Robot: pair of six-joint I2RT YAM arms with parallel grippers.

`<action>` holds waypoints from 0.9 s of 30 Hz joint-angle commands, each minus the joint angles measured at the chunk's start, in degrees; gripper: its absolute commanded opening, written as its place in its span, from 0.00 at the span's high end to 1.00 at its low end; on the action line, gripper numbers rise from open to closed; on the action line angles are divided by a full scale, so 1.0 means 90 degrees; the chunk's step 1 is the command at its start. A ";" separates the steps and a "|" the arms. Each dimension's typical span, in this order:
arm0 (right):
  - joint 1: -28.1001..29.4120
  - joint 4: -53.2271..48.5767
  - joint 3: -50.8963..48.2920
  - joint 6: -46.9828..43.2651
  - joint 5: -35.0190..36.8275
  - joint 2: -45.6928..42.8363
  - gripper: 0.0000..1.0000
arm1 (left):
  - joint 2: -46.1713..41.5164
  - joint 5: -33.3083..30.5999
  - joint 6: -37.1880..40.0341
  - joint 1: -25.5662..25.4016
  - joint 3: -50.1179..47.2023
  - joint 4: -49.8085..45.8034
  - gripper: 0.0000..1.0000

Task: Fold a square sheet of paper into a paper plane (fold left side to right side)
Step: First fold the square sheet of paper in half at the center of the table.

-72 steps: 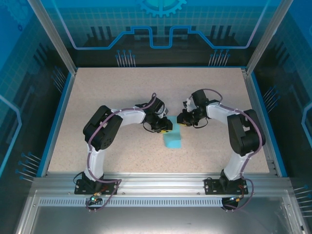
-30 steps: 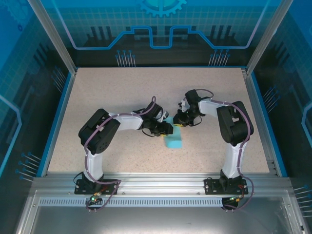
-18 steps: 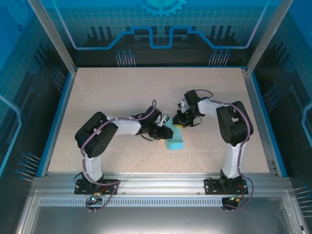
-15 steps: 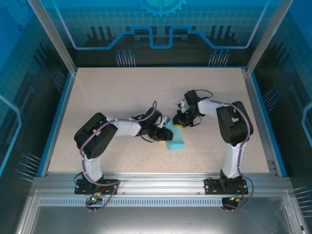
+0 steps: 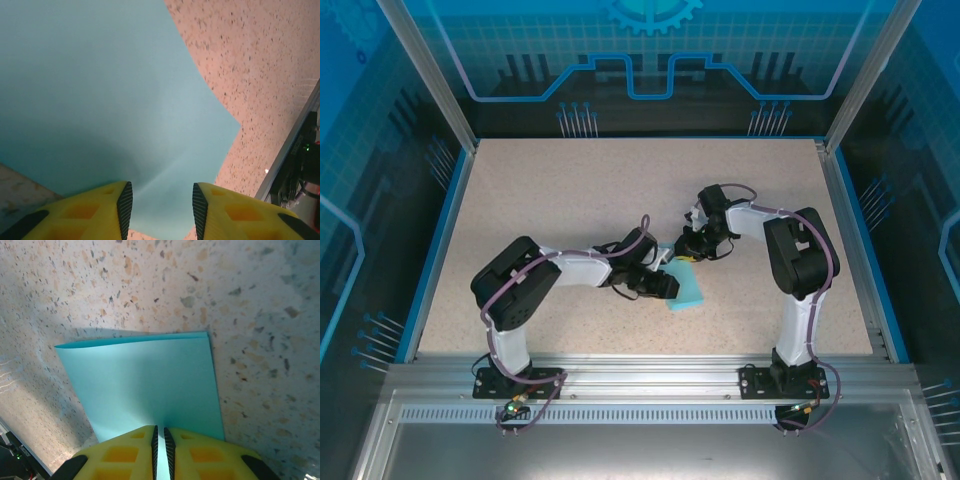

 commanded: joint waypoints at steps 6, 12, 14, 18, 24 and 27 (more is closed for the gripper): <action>0.0090 -0.0462 -0.0175 -0.0023 0.0527 0.0221 0.83 | -0.0271 0.0203 0.0186 -0.0320 -0.0257 -0.0330 0.59; 0.0091 -0.0467 -0.0168 -0.0023 0.0518 0.0234 0.83 | -0.0304 0.0172 0.0177 -0.0500 -0.0274 -0.0388 0.58; 0.0091 -0.0462 -0.0170 -0.0027 0.0516 0.0229 0.83 | -0.0339 0.0155 0.0153 -0.0584 -0.0330 -0.0387 0.58; 0.0091 -0.0451 -0.0174 -0.0032 0.0488 0.0229 0.83 | -0.0441 0.0126 0.0147 -0.0729 -0.0482 -0.0364 0.58; 0.0085 -0.0160 -0.0271 -0.0014 0.0202 0.0050 0.83 | -0.0953 0.0153 0.0074 -0.0742 -0.0685 -0.0215 0.55; 0.0091 -0.0011 -0.0274 -0.0089 0.0021 -0.0252 0.81 | -0.1446 0.0016 0.0057 -0.0628 -0.0710 -0.0258 0.54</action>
